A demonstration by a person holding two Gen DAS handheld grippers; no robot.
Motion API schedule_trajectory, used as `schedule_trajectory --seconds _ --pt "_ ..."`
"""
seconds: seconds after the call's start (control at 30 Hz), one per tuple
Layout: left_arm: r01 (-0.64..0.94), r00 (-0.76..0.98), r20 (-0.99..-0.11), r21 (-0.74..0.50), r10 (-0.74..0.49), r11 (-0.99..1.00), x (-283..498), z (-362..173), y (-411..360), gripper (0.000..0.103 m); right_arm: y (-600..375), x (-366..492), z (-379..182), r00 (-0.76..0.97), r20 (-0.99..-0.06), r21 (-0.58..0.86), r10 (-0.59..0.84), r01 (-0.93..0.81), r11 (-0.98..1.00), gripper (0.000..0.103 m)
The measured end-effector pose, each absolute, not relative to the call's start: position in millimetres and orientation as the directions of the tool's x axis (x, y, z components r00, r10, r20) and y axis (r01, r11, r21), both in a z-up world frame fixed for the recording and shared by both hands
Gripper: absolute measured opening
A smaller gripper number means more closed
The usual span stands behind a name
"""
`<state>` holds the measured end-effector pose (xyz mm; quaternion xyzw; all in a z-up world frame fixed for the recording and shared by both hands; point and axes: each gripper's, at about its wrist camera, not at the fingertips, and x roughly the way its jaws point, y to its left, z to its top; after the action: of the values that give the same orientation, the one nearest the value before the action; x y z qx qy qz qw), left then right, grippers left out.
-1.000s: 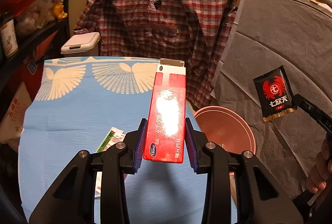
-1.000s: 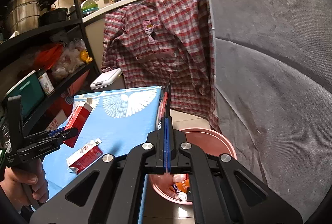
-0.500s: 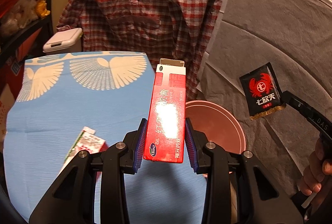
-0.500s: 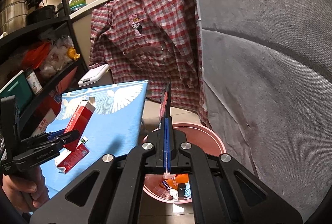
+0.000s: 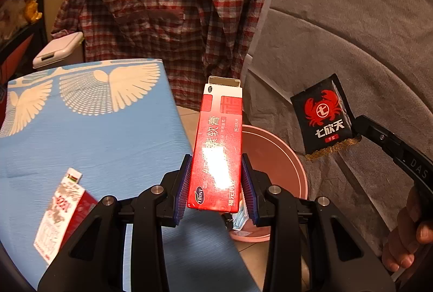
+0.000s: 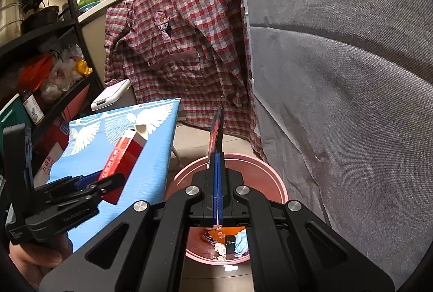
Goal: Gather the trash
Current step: 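Open the right tool over the bucket dropping the sachet while the left tool drops the red box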
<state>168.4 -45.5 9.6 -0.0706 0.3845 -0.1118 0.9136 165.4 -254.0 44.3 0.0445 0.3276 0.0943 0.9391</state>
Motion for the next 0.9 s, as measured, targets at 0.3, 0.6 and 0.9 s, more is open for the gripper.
schedule_trajectory --seconds 0.3,0.6,0.9 --pt "0.172 0.645 -0.715 -0.208 -0.27 0.963 182.8 -9.5 -69.7 0.035 -259.1 176.1 36.1 0.751 -0.632 0.16 0.191 -0.115 0.98 0.0" --pt "0.185 0.631 -0.715 -0.238 -0.301 0.954 194.7 -13.4 -80.1 0.048 -265.2 185.8 24.0 0.716 -0.677 0.183 0.172 -0.063 0.981 0.021" --pt "0.189 0.65 -0.7 -0.229 -0.297 0.955 185.2 -4.8 -63.7 0.046 -262.0 178.2 29.6 0.736 -0.652 0.184 0.179 -0.076 0.98 0.026"
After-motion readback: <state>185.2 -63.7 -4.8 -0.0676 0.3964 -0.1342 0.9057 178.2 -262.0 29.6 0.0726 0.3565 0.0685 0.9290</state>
